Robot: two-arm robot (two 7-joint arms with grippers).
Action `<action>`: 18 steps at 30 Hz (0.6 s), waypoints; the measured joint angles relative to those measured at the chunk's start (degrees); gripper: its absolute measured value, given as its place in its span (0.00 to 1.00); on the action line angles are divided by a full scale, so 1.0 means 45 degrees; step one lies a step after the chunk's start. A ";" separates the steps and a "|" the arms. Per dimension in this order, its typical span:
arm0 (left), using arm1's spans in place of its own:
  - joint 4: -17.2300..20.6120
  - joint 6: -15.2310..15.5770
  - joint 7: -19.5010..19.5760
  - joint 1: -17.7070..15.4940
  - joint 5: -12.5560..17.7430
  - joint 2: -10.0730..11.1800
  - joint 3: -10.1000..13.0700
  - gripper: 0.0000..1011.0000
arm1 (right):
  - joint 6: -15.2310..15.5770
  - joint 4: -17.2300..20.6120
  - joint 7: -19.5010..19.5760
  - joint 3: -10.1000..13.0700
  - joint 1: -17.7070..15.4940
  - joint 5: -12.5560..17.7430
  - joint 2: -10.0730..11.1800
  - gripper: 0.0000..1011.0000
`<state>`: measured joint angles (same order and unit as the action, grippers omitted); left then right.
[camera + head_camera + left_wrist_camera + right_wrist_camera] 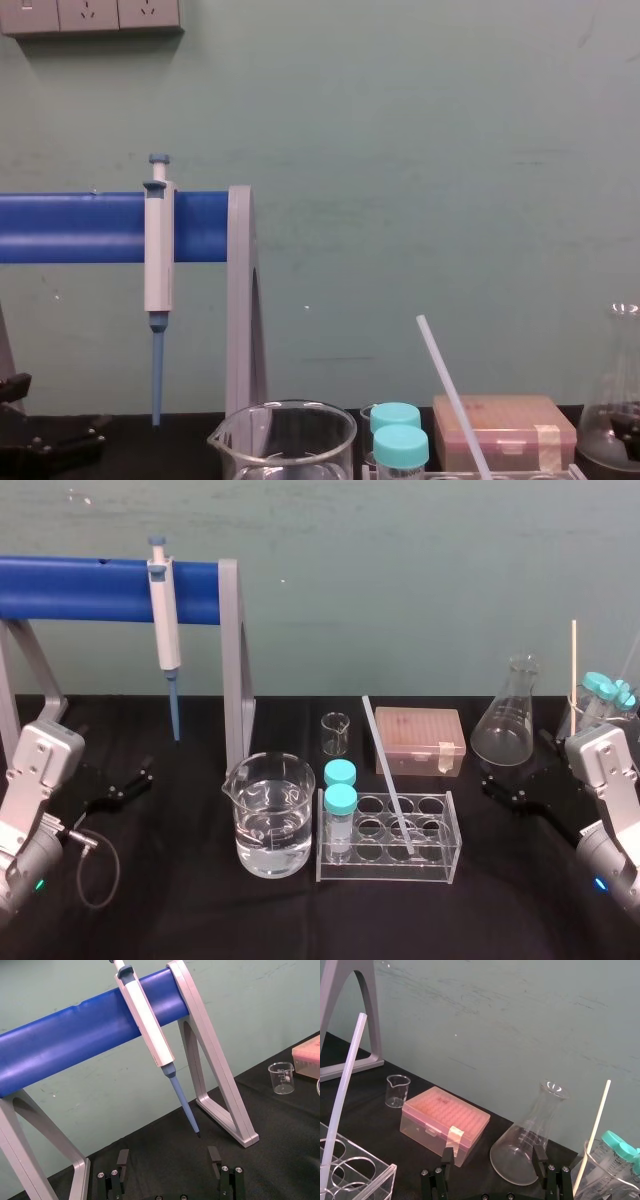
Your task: Pick up the stirring rod with one hand, then place it down.
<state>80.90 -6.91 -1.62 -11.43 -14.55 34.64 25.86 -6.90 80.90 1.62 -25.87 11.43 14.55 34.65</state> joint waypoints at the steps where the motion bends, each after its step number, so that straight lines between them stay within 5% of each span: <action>1: 0.0000 0.0000 0.0000 0.0000 0.0000 0.0001 0.0000 0.99 | 0.0000 0.0000 0.0000 0.0001 0.0000 0.0000 0.0000 0.99; 18: 0.0000 0.0000 0.0000 0.0001 0.0000 0.0001 0.0000 0.99 | -0.0001 0.0000 -0.0001 0.0000 0.0000 0.0000 0.0000 0.99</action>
<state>80.90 -6.91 -1.62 -11.43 -14.55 34.65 25.86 -6.91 80.90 1.62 -25.87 11.43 14.55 34.65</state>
